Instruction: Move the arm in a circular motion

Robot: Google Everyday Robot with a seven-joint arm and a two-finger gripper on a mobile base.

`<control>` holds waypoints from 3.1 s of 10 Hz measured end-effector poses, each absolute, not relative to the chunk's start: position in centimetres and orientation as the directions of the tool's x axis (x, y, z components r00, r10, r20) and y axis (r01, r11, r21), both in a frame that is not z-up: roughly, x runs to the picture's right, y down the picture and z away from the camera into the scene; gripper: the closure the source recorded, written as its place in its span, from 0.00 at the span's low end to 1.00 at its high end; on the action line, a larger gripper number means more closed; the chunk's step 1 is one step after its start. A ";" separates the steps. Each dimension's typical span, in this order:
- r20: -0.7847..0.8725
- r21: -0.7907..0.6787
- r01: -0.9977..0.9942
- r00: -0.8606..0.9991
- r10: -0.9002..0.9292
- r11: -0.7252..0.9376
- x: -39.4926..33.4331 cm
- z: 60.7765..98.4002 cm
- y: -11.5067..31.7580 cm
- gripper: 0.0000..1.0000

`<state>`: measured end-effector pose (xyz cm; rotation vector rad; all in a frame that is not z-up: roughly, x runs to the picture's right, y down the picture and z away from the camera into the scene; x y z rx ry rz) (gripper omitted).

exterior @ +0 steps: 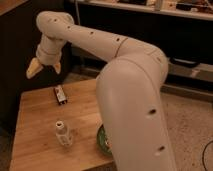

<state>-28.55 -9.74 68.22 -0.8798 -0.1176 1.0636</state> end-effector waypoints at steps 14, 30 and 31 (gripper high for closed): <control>-0.372 -0.378 -0.925 0.114 0.921 -0.038 -1.5 63.6 -5.4 0.20; -0.205 -0.689 -0.624 0.655 0.727 0.369 -28.2 54.6 3.2 0.20; -0.190 -0.686 -0.611 0.675 0.712 0.396 -30.7 55.0 2.4 0.20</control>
